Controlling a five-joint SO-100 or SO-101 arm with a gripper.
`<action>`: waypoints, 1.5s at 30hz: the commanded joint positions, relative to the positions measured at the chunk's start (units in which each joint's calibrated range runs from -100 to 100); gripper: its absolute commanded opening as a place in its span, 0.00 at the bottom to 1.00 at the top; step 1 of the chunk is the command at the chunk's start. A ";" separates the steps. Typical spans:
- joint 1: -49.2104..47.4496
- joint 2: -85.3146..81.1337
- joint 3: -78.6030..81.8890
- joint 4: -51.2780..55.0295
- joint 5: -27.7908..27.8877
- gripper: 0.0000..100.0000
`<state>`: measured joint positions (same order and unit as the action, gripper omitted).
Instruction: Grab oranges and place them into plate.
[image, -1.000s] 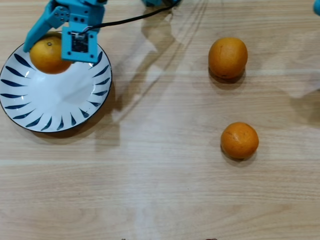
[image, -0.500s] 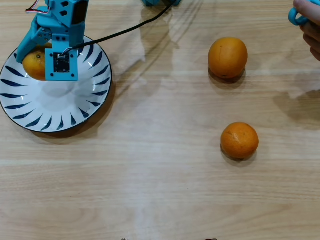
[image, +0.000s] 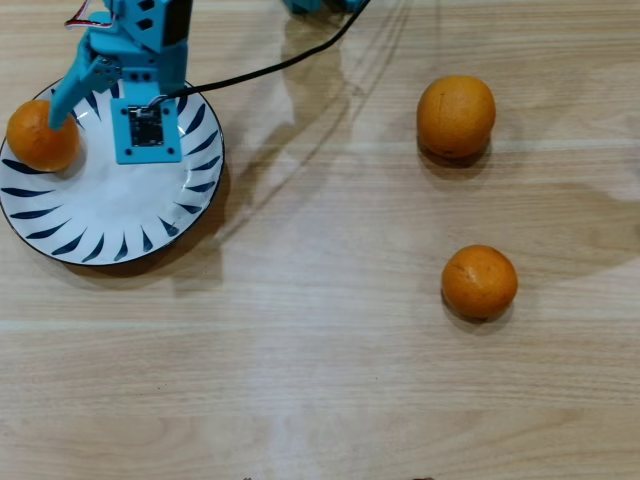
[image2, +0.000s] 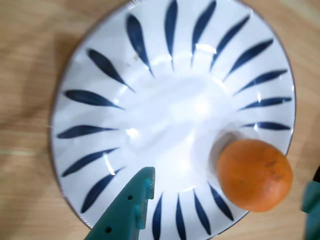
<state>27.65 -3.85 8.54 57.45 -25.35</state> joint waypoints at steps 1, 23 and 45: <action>-9.42 -9.50 -5.69 6.71 -0.37 0.22; -55.39 -42.22 14.68 15.13 -27.39 0.25; -70.55 -35.03 50.08 -28.36 -43.54 0.43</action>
<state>-43.10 -40.33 58.30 30.58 -68.49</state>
